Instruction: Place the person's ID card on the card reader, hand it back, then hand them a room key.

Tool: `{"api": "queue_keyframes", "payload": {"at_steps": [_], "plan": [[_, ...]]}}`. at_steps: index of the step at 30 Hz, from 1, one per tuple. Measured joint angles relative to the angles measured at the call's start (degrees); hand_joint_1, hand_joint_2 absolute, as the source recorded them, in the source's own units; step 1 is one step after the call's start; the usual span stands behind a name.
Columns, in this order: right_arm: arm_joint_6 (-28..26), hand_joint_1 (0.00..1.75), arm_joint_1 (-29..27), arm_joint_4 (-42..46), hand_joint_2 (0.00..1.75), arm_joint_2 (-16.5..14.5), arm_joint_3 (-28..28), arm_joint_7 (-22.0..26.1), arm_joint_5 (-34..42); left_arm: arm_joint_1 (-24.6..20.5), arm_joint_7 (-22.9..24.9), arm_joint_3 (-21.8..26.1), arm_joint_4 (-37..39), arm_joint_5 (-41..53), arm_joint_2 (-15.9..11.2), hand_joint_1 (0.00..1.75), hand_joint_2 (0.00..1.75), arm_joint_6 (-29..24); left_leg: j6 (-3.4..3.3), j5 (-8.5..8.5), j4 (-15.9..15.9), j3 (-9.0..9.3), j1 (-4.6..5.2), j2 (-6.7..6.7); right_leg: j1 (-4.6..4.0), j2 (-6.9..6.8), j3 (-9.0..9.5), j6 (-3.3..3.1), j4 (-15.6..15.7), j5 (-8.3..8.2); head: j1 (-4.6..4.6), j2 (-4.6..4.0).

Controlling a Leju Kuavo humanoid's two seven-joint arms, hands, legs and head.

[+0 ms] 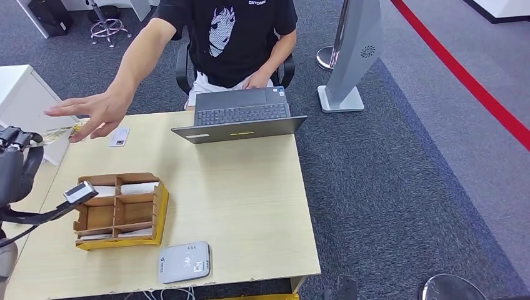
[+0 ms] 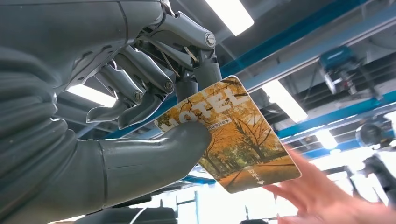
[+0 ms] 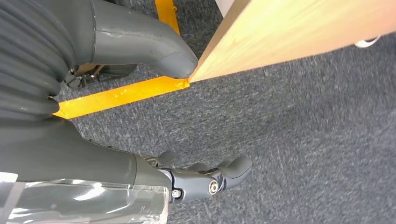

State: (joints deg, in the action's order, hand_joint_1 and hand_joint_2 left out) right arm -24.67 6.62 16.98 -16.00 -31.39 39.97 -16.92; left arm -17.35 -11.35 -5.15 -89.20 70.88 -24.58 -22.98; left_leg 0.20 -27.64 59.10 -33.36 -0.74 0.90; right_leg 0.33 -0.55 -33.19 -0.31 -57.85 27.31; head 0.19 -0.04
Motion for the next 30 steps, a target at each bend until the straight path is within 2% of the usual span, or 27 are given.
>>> {"api": "queue_keyframes", "payload": {"at_steps": [5, 11, 12, 15, 16, 22, 30], "plan": [[-0.11, 0.00, 0.52, -0.57, 1.75, 0.00, 0.66, -0.39, -0.58, -2.58, -0.02, 0.91, 6.67, 0.56, -0.16, 1.75, 1.75, -1.74, 0.00, 0.00, 0.00, 0.01, 0.00, 0.01, 0.00, 0.03, 0.00, 0.00, 0.00, 0.00, -0.01, 0.00], [-0.11, 0.00, 0.73, -0.93, 1.75, 0.00, 1.15, -0.41, -0.92, -2.80, -0.02, 0.99, 9.27, 0.61, -0.11, 1.75, 1.75, -2.07, 0.00, -0.02, 0.00, 0.00, 0.01, 0.22, 0.01, 0.25, -0.05, 0.00, 0.01, 0.00, -0.01, 0.00], [-0.11, 0.00, 0.73, -0.98, 1.75, 0.00, 1.17, -0.41, -0.94, -2.81, -0.02, 0.99, 9.54, 0.61, -0.11, 1.43, 1.75, -2.07, 0.00, -0.03, 0.00, 0.00, 0.02, 0.25, 0.01, 0.29, -0.07, 0.00, 0.01, 0.00, 0.00, 0.00], [-0.09, 0.00, 0.74, -1.10, 1.75, 0.00, 1.23, -0.39, -0.93, -2.81, -0.02, 0.99, 10.14, 0.49, 0.02, 0.12, 1.75, -2.07, -0.01, -0.08, 0.00, -0.01, 0.02, 0.28, 0.01, 0.34, -0.09, 0.01, 0.02, 0.01, 0.01, 0.00], [-0.06, 0.00, 0.73, -1.13, 1.75, 0.00, 1.25, -0.38, -0.88, -2.78, -0.02, 0.99, 10.24, 0.41, 0.13, 0.00, 1.75, -2.07, -0.02, -0.10, 0.00, -0.01, 0.02, 0.27, 0.01, 0.33, -0.10, 0.01, 0.02, 0.01, 0.01, 0.00], [0.04, 0.00, 0.76, -1.28, 1.75, 0.00, 1.25, -0.31, -0.41, -1.68, -0.02, 1.00, 10.22, -0.04, 0.83, 0.00, 1.75, -2.91, -0.03, -0.11, -0.01, -0.04, 0.01, 0.20, 0.01, 0.26, -0.09, 0.03, 0.02, 0.03, 0.00, 0.00], [-0.01, 0.00, 0.68, -1.42, 1.75, 0.00, 1.23, -0.10, -0.16, 2.44, -0.46, 1.91, 7.07, -0.29, 1.87, 0.00, 1.75, -6.54, -0.04, -0.10, 0.00, -0.03, 0.02, 0.19, 0.01, 0.24, -0.07, 0.03, 0.02, 0.03, 0.00, 0.00]]}}
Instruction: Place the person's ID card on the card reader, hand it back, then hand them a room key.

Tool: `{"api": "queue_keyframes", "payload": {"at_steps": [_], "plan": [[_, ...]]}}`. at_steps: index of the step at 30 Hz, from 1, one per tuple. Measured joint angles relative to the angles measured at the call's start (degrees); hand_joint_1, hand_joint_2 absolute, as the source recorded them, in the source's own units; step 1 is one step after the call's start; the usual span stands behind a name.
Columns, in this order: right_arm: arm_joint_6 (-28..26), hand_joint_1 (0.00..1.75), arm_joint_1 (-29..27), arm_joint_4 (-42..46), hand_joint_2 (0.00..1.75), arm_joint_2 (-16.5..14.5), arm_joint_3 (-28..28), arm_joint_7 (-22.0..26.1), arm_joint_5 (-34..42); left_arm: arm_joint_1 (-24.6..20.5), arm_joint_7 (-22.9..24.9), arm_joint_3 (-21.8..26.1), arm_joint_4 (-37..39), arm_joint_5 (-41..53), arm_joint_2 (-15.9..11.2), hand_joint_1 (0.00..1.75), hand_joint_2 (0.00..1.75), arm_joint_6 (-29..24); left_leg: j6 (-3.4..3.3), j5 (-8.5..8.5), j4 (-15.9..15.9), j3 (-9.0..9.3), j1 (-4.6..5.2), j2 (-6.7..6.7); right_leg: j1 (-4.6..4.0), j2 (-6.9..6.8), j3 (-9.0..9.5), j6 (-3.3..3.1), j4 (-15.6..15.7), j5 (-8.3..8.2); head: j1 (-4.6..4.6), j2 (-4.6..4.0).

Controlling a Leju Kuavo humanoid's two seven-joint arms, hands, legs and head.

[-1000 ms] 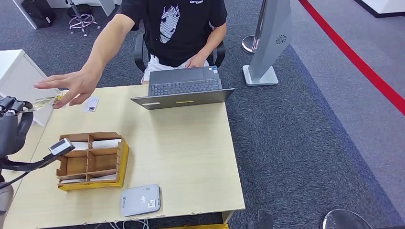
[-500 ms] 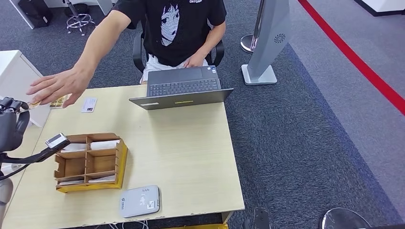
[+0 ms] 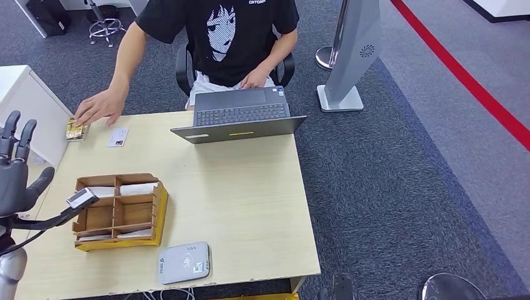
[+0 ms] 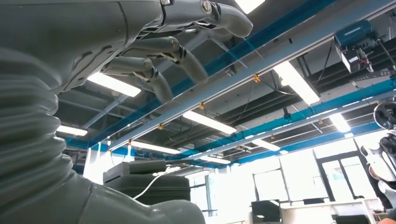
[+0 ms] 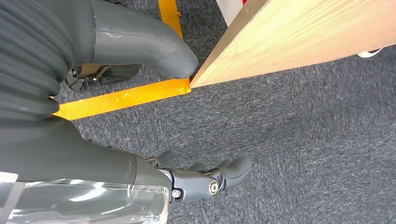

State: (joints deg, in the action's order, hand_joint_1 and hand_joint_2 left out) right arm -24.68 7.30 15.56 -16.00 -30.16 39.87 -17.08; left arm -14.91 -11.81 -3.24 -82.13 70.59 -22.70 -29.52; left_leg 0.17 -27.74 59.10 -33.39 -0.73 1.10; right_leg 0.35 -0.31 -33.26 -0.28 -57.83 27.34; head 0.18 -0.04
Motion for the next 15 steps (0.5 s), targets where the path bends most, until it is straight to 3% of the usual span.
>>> {"api": "queue_keyframes", "payload": {"at_steps": [4, 9, 12, 15], "plan": [[-0.02, 0.00, -0.04, 0.00, 1.75, 0.00, -0.03, 0.12, 0.46, 1.90, -0.38, 0.63, -2.13, 0.00, 0.35, 0.00, 1.75, -2.17, 0.00, 0.00, 0.00, 0.00, 0.00, 0.02, 0.00, 0.01, 0.01, 0.00, 0.00, 0.00, 0.00, 0.00], [-0.13, 0.00, -0.74, 0.25, 1.75, 0.06, -0.58, 0.24, 2.28, 9.43, -2.33, 2.12, -10.86, 0.00, 2.08, 0.00, 1.75, -8.58, -0.03, -0.06, 0.00, -0.02, 0.02, 0.04, 0.01, 0.03, 0.01, 0.05, 0.03, 0.05, 0.00, 0.00], [-0.32, 0.00, -1.48, 0.90, 1.75, 0.10, -1.54, 0.24, 3.80, 15.54, -6.93, 3.14, -18.51, -3.60, 5.33, 0.00, 1.75, -10.04, -0.08, -0.17, -0.01, -0.04, 0.05, 0.05, 0.04, 0.04, 0.02, 0.10, 0.07, 0.10, 0.02, 0.00], [-0.79, 0.00, -2.80, 2.08, 1.75, 0.11, -3.28, 0.24, 5.40, 22.70, -16.43, 5.85, -27.05, -11.67, 11.43, 0.00, 1.75, -10.31, -0.17, -0.28, 0.00, -0.04, 0.08, 0.06, 0.06, 0.03, 0.05, 0.20, 0.11, 0.17, 0.04, 0.00]]}}
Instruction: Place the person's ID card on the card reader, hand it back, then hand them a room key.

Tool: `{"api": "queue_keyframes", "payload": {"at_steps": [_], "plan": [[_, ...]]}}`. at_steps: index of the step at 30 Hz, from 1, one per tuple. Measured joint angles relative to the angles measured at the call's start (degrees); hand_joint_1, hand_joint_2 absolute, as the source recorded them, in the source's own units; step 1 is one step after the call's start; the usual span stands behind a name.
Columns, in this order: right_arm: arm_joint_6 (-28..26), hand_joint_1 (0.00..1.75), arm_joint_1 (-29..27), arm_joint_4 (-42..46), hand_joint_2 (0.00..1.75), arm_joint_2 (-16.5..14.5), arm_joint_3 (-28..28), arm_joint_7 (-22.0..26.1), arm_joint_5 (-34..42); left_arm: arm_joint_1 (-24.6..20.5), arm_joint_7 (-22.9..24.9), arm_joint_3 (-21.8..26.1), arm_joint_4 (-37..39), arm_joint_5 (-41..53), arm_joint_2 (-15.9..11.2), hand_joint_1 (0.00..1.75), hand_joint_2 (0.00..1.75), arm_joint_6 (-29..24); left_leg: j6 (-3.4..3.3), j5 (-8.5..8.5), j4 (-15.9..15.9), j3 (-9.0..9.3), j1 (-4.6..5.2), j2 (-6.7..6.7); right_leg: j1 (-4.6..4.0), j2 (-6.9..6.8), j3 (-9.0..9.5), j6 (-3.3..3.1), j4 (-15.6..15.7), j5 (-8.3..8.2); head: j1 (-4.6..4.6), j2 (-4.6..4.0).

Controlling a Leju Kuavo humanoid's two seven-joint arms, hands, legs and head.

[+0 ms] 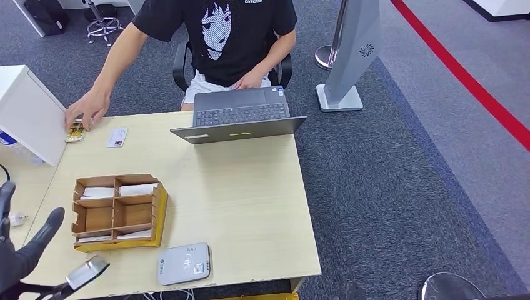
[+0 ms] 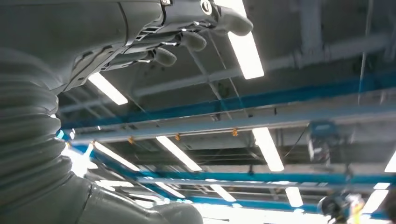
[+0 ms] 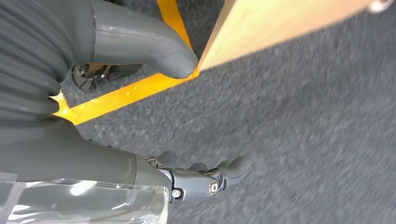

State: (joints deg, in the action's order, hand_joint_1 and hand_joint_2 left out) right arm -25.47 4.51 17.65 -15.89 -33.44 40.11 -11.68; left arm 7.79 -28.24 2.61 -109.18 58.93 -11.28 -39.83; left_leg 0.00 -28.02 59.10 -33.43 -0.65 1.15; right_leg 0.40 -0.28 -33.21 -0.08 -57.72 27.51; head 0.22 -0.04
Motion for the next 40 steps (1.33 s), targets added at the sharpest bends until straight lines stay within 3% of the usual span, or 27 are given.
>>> {"api": "queue_keyframes", "payload": {"at_steps": [3, 5, 9, 14, 18, 25, 40], "plan": [[-0.63, 0.00, -1.12, 1.16, 1.75, 0.00, -1.82, 0.01, 0.64, 6.16, -7.99, 3.09, -6.28, -8.85, 5.52, 0.00, 1.75, -0.12, -0.07, -0.07, 0.00, -0.01, 0.00, -0.03, 0.01, -0.05, 0.03, 0.05, 0.04, 0.03, -0.03, 0.00], [-1.31, 0.00, -1.64, 1.74, 1.75, 0.00, -2.95, 0.02, 0.71, 10.26, -10.12, 4.15, -9.32, -16.20, 8.34, 0.00, 1.75, 0.78, -0.09, -0.12, 0.00, 0.01, 0.00, -0.02, 0.01, -0.06, 0.04, 0.06, 0.05, 0.05, 0.00, 0.00], [-2.58, 0.00, -2.46, 2.74, 1.75, -0.03, -5.38, 0.02, 0.00, 16.01, -11.17, 6.60, -12.19, -33.59, 14.23, 0.00, 1.75, 11.73, -0.12, -0.15, 0.00, 0.03, 0.00, -0.16, 0.01, -0.20, 0.11, 0.18, 0.06, 0.17, 0.02, 0.00], [-2.68, 0.00, -2.77, 3.56, 1.75, -0.21, -8.08, 0.02, -1.18, 17.78, -11.12, 13.41, -11.48, -40.71, 22.20, 0.00, 1.75, 26.52, -0.12, -0.14, 0.00, 0.10, 0.00, -0.17, 0.01, -0.21, 0.22, 0.18, 0.05, 0.17, 0.05, 0.00], [-2.70, 0.00, -2.89, 4.18, 1.75, -0.54, -10.28, 0.02, -1.92, 16.79, -11.02, 20.49, -5.96, -41.35, 26.80, 0.00, 1.75, 29.44, -0.11, -0.14, 0.00, 0.22, 0.00, -0.16, 0.01, -0.20, 0.29, 0.18, 0.05, 0.17, 0.05, 0.00], [-2.82, 0.00, -2.92, 5.03, 1.75, -0.81, -13.22, 0.02, -2.42, 15.51, -10.98, 26.79, 4.03, -39.33, 30.19, 0.00, 1.75, 27.76, -0.11, -0.14, 0.00, 0.23, 0.00, -0.17, 0.00, -0.20, 0.30, 0.18, 0.05, 0.17, 0.04, 0.00], [-2.22, 0.00, -2.89, 6.27, 1.75, -1.14, -15.96, 0.02, -3.40, 14.55, -10.16, 27.12, 15.44, -32.18, 31.71, 0.00, 1.75, 22.29, -0.12, -0.14, 0.00, 0.25, 0.01, -0.18, 0.01, -0.21, 0.33, 0.18, 0.05, 0.17, 0.04, 0.00]]}}
